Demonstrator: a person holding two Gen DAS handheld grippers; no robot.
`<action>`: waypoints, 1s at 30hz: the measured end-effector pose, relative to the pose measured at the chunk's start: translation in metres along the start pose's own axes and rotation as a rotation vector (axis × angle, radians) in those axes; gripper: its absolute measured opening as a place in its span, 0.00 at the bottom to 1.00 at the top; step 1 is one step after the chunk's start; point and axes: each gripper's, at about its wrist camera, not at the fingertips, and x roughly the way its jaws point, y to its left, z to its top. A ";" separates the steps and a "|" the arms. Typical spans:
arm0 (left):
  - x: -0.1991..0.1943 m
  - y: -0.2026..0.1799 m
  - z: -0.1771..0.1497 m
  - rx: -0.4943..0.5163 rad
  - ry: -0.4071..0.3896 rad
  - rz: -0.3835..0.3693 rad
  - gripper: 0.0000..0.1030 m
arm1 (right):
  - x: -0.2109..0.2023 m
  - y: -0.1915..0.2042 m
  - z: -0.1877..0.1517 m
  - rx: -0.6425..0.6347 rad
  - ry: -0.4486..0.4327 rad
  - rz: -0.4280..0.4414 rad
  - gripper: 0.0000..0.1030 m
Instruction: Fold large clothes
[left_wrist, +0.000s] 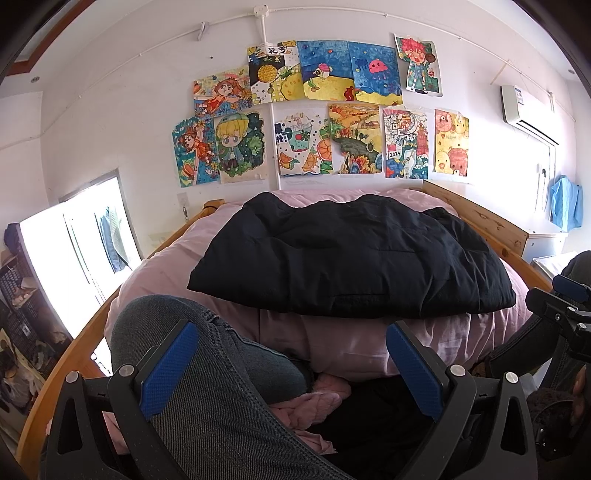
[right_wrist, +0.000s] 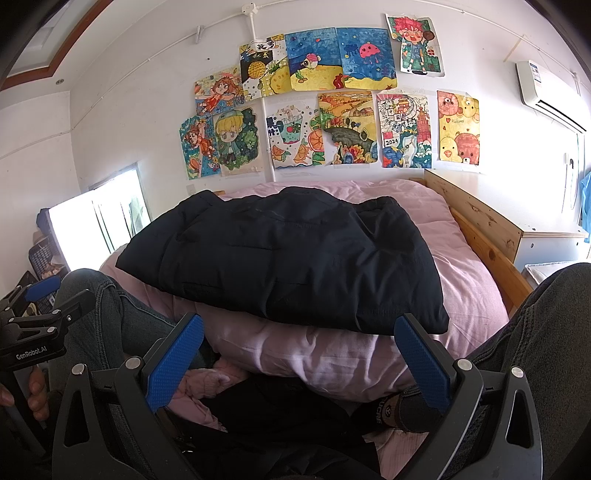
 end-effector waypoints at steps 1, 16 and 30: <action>0.000 0.000 0.000 0.000 0.000 0.000 1.00 | 0.000 0.000 0.000 0.000 0.000 0.000 0.99; 0.001 0.001 0.000 0.002 -0.001 0.001 1.00 | -0.001 0.000 -0.002 0.004 -0.004 -0.005 0.99; 0.002 0.003 -0.001 0.004 -0.002 0.001 1.00 | -0.001 0.000 -0.002 0.005 -0.004 -0.005 0.99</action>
